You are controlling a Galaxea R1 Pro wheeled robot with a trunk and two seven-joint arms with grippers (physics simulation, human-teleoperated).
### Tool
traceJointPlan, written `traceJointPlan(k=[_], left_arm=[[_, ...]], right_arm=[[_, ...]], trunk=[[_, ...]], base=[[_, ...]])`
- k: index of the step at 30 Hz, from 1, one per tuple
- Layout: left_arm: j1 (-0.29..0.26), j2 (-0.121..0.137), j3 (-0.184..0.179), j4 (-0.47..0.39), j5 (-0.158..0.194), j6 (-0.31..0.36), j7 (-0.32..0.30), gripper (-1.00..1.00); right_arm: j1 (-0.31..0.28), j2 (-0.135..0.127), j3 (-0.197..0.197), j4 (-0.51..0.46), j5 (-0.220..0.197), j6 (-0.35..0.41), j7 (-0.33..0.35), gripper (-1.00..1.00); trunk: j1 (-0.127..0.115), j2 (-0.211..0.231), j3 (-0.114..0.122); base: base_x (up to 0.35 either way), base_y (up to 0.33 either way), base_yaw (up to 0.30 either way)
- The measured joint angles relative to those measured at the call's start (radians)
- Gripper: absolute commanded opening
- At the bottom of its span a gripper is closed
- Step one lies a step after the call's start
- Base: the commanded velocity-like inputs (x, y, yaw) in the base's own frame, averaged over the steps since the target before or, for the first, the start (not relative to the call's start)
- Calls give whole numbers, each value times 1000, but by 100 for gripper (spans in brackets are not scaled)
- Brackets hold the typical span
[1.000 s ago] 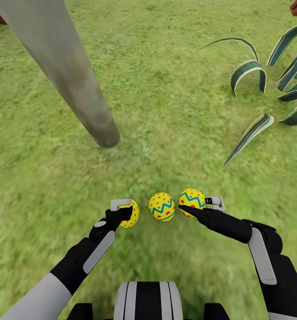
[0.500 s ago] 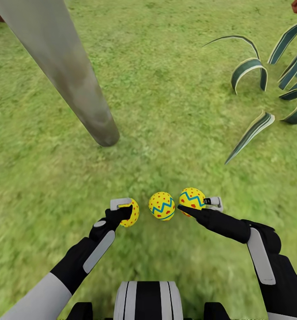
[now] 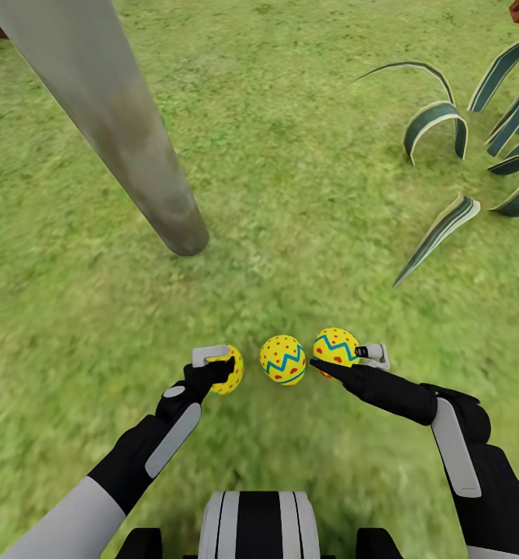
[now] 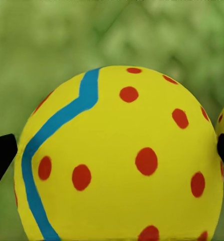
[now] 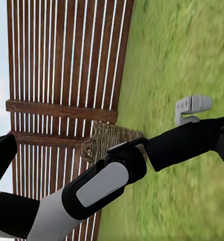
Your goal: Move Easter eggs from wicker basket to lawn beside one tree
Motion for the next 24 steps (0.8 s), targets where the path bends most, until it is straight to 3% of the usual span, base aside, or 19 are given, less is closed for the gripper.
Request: traceJointPlan(k=[11, 24], left_arm=[[-1, 0, 9, 1, 1, 9, -1, 100], [-1, 0, 9, 0, 2, 19, -5, 100]], right_arm=[[0, 0, 2, 0, 0, 0, 0, 100], [0, 2, 3, 0, 0, 0, 0, 100]], trunk=[[0, 0, 0], [-6, 3, 50]], base=[[0, 0, 0], [0, 0, 0]])
